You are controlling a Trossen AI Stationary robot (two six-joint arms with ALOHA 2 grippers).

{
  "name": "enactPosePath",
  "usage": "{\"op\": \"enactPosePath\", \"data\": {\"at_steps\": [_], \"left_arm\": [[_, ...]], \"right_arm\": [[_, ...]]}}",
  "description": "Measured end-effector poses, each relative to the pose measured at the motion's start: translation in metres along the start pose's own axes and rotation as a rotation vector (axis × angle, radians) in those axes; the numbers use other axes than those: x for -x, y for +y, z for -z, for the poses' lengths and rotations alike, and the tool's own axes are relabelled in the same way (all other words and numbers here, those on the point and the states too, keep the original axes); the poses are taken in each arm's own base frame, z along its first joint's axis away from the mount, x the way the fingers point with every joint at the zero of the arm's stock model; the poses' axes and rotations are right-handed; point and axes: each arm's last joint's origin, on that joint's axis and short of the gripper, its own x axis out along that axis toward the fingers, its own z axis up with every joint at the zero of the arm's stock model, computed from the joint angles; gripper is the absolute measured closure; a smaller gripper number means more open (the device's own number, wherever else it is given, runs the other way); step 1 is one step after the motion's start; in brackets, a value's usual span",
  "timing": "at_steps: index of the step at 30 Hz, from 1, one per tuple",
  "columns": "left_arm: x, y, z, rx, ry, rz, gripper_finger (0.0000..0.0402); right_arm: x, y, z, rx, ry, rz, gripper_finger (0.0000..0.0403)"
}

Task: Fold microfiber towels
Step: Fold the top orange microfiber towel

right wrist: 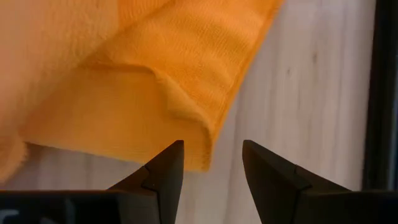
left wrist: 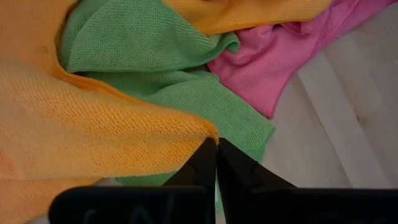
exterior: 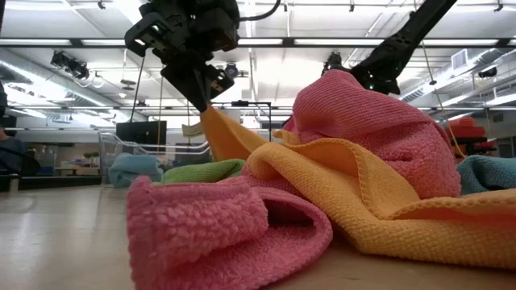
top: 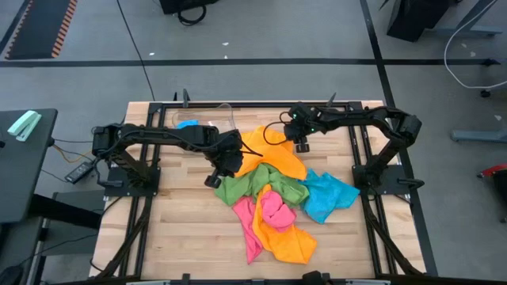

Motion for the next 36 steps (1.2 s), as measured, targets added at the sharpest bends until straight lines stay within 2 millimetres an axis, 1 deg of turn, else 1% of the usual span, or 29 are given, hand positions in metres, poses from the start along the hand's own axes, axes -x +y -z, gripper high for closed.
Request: {"op": "enactPosePath", "data": {"at_steps": [3, 6, 11, 14, 18, 24, 27, 30, 33, 36], "left_arm": [[0.000, 0.000, -0.001, -0.004, -0.010, -0.005, 0.0381], [0.000, 0.001, -0.002, -0.006, -0.018, -0.009, 0.0374], [0.000, 0.001, -0.002, 0.006, -0.018, -0.009, 0.0372], [0.000, 0.001, -0.002, 0.011, -0.018, -0.009, 0.0379], [0.000, 0.001, -0.002, 0.012, -0.018, -0.009, 0.0386], [0.000, 0.001, -0.002, 0.020, -0.018, -0.009, 0.0379], [0.000, 0.001, -0.002, 0.020, -0.018, -0.009, 0.0372], [0.000, 0.001, -0.002, 0.020, -0.018, -0.009, 0.0372], [0.000, 0.001, -0.002, 0.019, -0.018, -0.009, 0.0379], [0.000, 0.001, -0.002, 0.019, -0.018, -0.009, 0.0385]], "right_arm": [[-0.003, 0.001, 0.001, 0.060, -0.016, 0.029, 0.0231], [-0.005, 0.003, -0.003, 0.132, -0.060, 0.064, 0.0231], [-0.009, 0.015, -0.004, 0.299, -0.078, 0.065, 0.0231], [-0.009, 0.016, -0.005, 0.316, -0.085, 0.067, 0.0235], [-0.009, 0.015, -0.007, 0.326, -0.103, 0.089, 0.0259], [-0.008, 0.016, -0.008, 0.364, -0.142, 0.055, 0.0320], [-0.008, 0.016, -0.008, 0.329, -0.142, 0.052, 0.0341], [-0.007, 0.010, -0.008, 0.206, -0.140, 0.062, 0.0345], [-0.003, -0.004, -0.008, 0.088, -0.164, 0.074, 0.0335], [0.000, -0.014, -0.005, -0.007, -0.211, 0.026, 0.0311]]}}
